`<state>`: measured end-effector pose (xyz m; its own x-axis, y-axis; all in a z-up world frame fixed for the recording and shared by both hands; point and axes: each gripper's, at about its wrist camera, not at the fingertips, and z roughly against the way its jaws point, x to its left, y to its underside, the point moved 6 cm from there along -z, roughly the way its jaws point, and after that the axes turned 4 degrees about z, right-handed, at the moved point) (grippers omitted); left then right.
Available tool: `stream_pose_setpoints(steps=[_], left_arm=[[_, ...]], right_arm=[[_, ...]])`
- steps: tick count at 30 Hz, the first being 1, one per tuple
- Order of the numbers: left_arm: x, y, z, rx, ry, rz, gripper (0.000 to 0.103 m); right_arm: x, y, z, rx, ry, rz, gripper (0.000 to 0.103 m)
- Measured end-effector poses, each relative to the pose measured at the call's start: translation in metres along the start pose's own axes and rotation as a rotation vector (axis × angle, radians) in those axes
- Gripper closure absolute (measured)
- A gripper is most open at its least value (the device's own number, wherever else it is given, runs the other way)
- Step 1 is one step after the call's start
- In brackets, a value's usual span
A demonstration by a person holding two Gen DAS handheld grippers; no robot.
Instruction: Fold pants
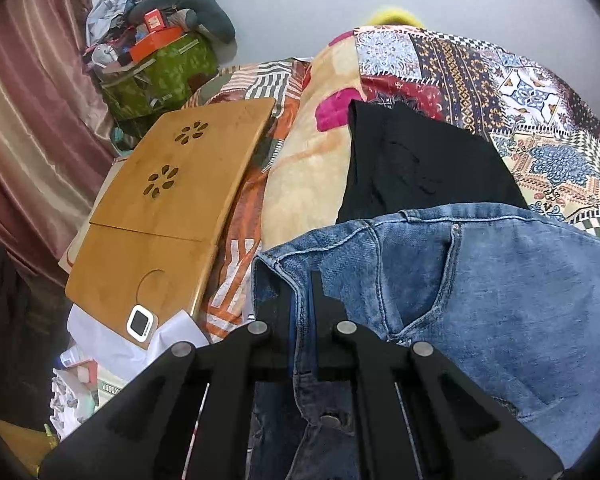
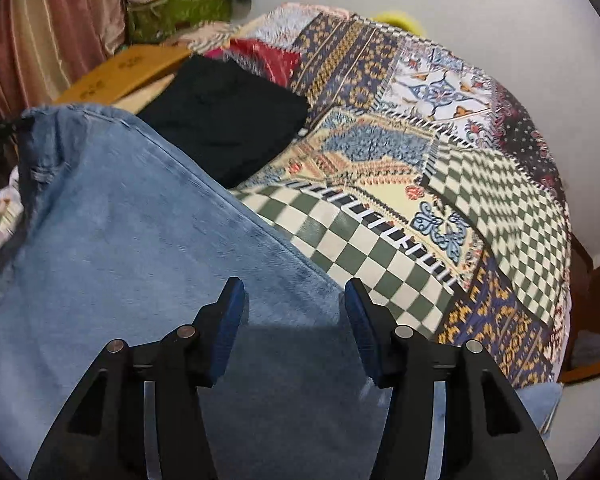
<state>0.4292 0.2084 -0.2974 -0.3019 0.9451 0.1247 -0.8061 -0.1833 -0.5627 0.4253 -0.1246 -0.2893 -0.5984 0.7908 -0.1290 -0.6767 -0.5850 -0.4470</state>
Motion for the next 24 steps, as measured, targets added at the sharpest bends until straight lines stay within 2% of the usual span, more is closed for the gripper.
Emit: stream_pose_setpoints(steps=[3,6,8,10,12,13,15,17,24], left_arm=[[-0.003,0.000,-0.008,0.006,0.004,-0.006,0.097],[-0.008,0.001,-0.018,0.013,-0.009,-0.015,0.097],[-0.011,0.001,-0.023,0.024,-0.003,-0.008,0.097],[-0.014,0.002,-0.022,0.025,0.009,-0.006,0.097],[-0.017,0.001,-0.017,0.014,0.011,-0.018,0.097],[-0.017,0.001,-0.013,0.006,0.008,-0.026,0.097],[-0.017,-0.001,-0.003,-0.018,0.006,-0.045,0.097],[-0.013,-0.004,0.010,-0.038,0.007,-0.046,0.097],[0.016,-0.018,0.064,-0.122,0.032,0.043,0.098]], right_arm=[[-0.006,0.004,-0.012,-0.002,-0.063,-0.068,0.054],[-0.008,0.006,-0.013,0.003,-0.069,-0.115,0.055],[-0.001,0.007,-0.011,0.007,-0.069,-0.125,0.062],[0.005,0.007,-0.010,0.008,-0.076,-0.114,0.076],[0.010,0.006,-0.010,0.000,-0.060,-0.106,0.084],[0.010,0.006,-0.009,-0.006,-0.023,-0.102,0.096],[0.007,0.007,-0.005,-0.029,0.001,-0.120,0.098],[0.002,0.002,0.008,-0.086,0.062,-0.125,0.101],[-0.006,-0.033,0.079,-0.249,0.151,-0.107,0.101]])
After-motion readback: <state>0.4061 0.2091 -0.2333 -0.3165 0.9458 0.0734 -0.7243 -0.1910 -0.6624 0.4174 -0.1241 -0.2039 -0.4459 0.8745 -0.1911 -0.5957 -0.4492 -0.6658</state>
